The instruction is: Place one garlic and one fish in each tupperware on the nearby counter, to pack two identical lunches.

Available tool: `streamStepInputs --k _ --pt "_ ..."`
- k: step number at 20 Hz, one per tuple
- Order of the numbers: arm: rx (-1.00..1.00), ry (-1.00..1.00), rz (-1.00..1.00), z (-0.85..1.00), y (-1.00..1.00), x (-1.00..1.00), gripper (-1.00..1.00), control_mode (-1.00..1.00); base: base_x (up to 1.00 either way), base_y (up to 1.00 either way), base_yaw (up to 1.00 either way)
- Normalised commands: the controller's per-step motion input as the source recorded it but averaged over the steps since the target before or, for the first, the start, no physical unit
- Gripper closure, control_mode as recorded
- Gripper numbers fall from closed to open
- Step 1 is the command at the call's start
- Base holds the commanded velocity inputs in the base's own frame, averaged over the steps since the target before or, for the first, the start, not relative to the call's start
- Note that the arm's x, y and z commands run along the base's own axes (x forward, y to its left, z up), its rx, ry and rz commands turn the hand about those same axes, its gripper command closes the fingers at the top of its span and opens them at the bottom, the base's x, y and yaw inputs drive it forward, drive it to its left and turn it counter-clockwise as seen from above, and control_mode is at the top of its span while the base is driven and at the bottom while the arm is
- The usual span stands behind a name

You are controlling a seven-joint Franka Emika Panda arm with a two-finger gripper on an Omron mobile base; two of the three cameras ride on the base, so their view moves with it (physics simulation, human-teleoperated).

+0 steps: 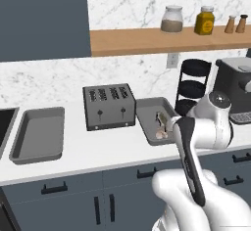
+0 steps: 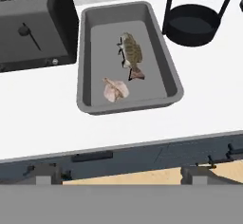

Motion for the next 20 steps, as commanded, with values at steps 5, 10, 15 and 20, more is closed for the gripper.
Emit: streamStepInputs --k 5,10,15,20 --pt "-0.01 0.17 0.11 0.00 0.08 -0.93 -1.00 -1.00 0.00 0.00 0.00" --pt "-0.07 0.08 0.21 -0.06 0.46 -0.36 -1.00 -1.00 0.00 0.00 0.00" --pt "-0.12 0.02 0.07 -0.19 0.62 -0.02 -1.00 1.00 -0.08 0.11 0.00" --pt "0.00 0.00 0.00 0.00 0.00 0.00 -1.00 1.00 -0.86 -0.21 -0.07"
